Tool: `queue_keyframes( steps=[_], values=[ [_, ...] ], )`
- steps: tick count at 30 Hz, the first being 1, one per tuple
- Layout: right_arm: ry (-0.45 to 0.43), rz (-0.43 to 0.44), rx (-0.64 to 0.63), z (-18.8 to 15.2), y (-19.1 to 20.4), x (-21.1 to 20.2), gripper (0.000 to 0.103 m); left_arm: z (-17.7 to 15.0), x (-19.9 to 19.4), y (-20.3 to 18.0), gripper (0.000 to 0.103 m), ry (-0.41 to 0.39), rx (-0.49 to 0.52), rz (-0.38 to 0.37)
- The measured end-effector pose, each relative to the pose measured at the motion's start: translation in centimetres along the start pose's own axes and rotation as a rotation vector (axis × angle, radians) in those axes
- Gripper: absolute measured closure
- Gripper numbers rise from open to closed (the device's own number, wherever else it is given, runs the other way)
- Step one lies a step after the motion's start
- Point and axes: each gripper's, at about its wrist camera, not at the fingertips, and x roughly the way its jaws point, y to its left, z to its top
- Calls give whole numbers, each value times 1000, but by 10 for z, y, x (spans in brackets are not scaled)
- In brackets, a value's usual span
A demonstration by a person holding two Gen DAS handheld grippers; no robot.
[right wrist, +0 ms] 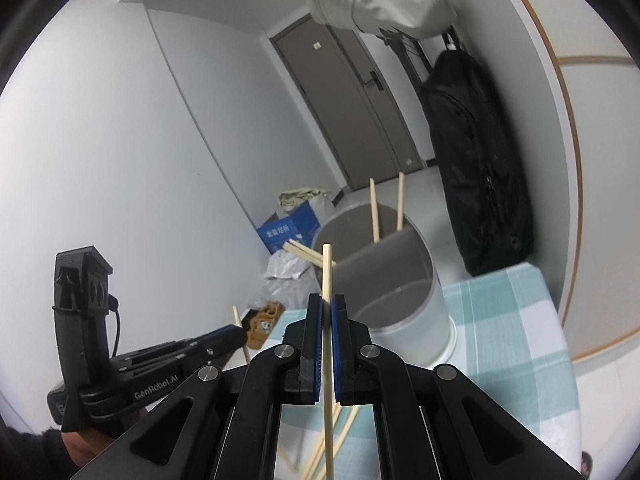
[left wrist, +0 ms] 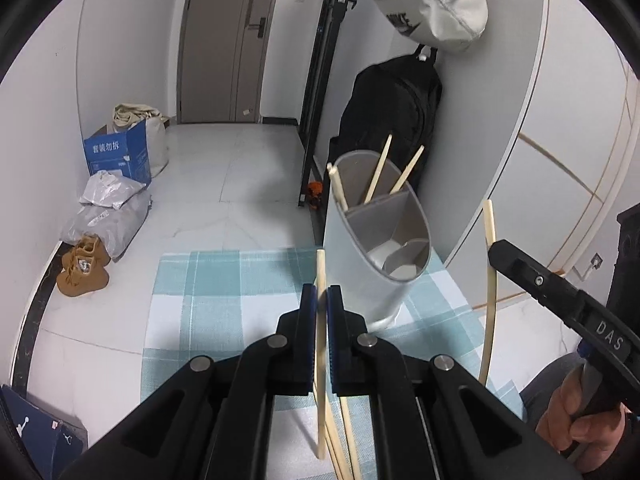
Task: Organize utensils
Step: 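Carry the chopstick in the left gripper over the utensil holder and lower it in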
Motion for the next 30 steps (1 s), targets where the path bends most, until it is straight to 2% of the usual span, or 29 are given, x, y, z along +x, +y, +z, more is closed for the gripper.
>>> queue_keyframes(
  steps=[7, 15, 22, 30],
  values=[
    [-75, 14, -23, 37, 12, -7, 100, 21, -21, -1, 102, -54, -33, -30],
    [-137, 13, -11, 98, 13, -3, 100, 90, -41, -10, 102, -150, -57, -59],
    [-188, 26, -27, 151, 12, 12, 100, 134, -37, -18, 102, -207, -41, -70],
    [-247, -13, -56, 184, 4, 47, 100, 166, -13, -15, 102, -253, -26, -58]
  ],
)
